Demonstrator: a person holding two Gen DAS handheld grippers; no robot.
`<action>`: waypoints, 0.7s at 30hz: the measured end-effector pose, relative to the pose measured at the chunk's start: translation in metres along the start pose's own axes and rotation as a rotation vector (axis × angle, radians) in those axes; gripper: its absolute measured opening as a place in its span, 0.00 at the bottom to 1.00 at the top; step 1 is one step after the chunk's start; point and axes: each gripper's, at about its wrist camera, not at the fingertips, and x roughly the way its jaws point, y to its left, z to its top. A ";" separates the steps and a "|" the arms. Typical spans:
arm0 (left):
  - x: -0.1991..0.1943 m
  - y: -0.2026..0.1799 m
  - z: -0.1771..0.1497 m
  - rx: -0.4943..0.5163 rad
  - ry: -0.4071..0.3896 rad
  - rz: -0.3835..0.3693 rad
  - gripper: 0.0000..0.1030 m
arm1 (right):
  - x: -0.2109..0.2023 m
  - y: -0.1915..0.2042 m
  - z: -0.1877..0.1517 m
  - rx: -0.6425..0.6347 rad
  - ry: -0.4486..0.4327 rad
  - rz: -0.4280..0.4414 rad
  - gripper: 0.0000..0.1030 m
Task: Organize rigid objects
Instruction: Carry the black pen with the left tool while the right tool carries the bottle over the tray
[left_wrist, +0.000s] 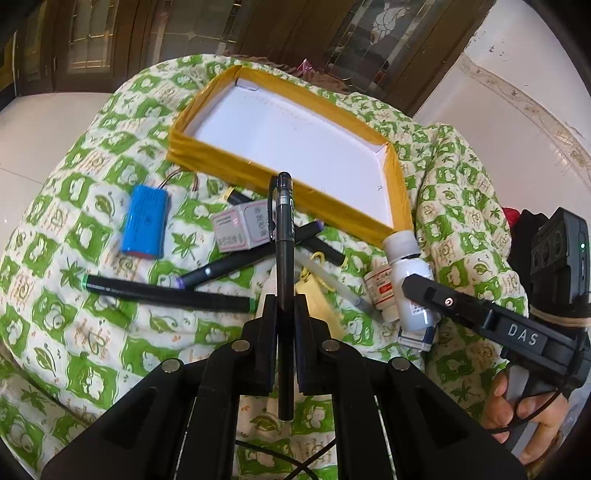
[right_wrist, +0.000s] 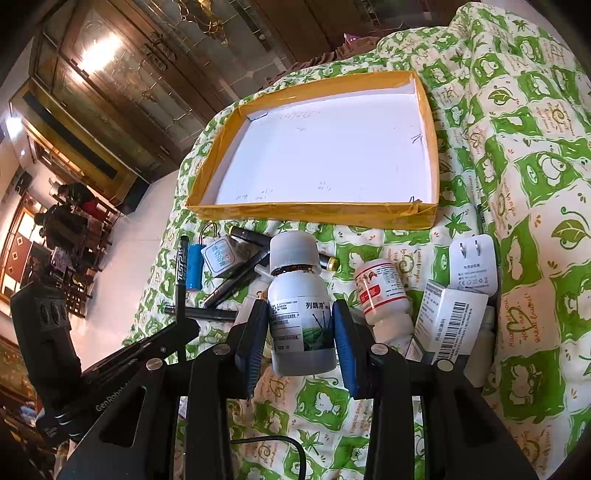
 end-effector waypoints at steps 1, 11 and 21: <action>-0.001 -0.002 0.002 0.006 -0.003 -0.001 0.05 | -0.001 -0.001 0.000 0.002 -0.002 0.000 0.31; -0.005 -0.025 0.030 0.068 -0.031 -0.005 0.05 | -0.005 -0.004 0.008 0.024 -0.028 -0.006 0.31; 0.002 -0.030 0.048 0.075 -0.036 0.004 0.05 | -0.007 -0.011 0.021 0.047 -0.057 -0.023 0.31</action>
